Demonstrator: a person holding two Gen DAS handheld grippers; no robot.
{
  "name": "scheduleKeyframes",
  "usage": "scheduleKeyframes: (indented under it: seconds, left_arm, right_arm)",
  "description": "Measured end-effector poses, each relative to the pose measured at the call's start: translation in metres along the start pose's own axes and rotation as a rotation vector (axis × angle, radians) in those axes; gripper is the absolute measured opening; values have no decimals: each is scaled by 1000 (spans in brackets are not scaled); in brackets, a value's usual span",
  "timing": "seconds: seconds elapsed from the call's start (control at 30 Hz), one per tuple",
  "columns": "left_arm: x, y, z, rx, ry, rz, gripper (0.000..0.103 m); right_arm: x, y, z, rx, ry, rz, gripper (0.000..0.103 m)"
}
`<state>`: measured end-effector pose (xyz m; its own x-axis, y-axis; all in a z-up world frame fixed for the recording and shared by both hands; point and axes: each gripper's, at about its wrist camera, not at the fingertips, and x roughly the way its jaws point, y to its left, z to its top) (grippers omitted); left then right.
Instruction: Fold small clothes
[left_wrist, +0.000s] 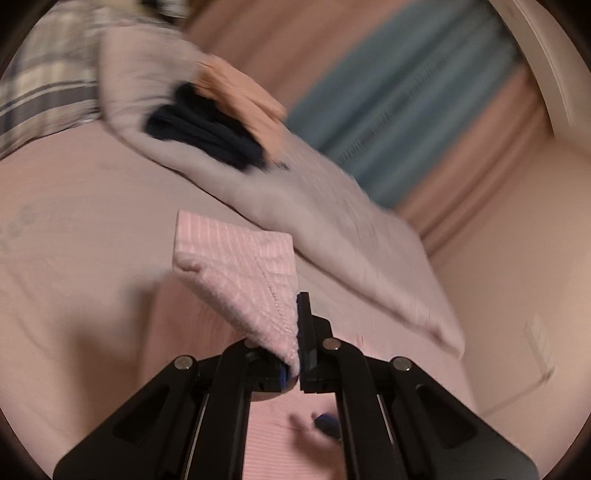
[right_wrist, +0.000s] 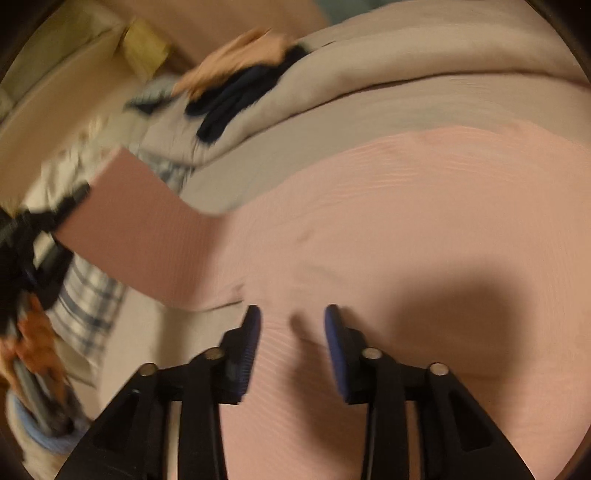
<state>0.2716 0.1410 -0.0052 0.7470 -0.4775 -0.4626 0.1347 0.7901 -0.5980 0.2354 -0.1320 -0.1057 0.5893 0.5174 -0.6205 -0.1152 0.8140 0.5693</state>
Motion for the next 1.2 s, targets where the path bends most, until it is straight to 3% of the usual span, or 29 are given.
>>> scheduleKeyframes:
  seconds: [0.1, 0.13, 0.2, 0.23, 0.3, 0.37, 0.43, 0.5, 0.53, 0.67, 0.8, 0.87, 0.93, 1.0, 1.03, 1.1, 1.2]
  left_arm:
    - [43, -43, -29, 84, 80, -7, 2]
    - [61, -59, -44, 123, 114, -13, 3]
    - [89, -80, -68, 190, 177, -13, 6]
    - [113, -93, -88, 235, 257, -16, 11]
    - [149, -105, -119, 309, 402, 17, 49]
    - [177, -116, -154, 426, 497, 91, 55]
    - [182, -119, -165, 523, 489, 119, 62]
    - [175, -121, -165, 580, 460, 89, 77]
    - [170, -120, -161, 582, 452, 77, 79]
    - [136, -106, -140, 553, 393, -9, 88]
    - [114, -99, -120, 428, 293, -133, 102]
    - [119, -111, -121, 433, 286, -95, 102]
    - [139, -122, -127, 427, 347, -115, 102]
    - [155, -123, -133, 366, 400, -80, 95]
    - [155, -123, -135, 345, 413, -112, 93]
    - [141, -123, -133, 342, 378, -162, 92]
    - [115, -102, -124, 350, 303, -107, 93]
  right_arm:
    - [-41, -45, -2, 144, -80, 65, 46]
    - [-47, -54, -1, 182, -99, 71, 53]
    - [-63, -79, -6, 269, -138, 93, 54]
    - [-68, -90, -10, 305, -153, 103, 54]
    - [-81, -110, -17, 364, -188, 85, 55]
    - [-95, -125, -26, 398, -232, 47, 55]
    - [-108, -136, -32, 423, -256, 18, 55]
    - [-116, -141, -34, 417, -253, 3, 55]
    - [-117, -140, -27, 402, -248, -11, 55]
    - [-110, -115, -18, 275, -232, -57, 55]
    - [-106, -93, -6, 182, -260, -150, 55]
    - [-115, -95, -6, 223, -308, -155, 54]
    - [-127, -100, -9, 281, -373, -157, 55]
    - [-144, -106, -14, 320, -432, -165, 55]
    - [-150, -109, -16, 334, -448, -164, 55]
    - [-157, -112, -18, 312, -425, -137, 55]
    - [-140, -93, -16, 165, -306, -149, 55]
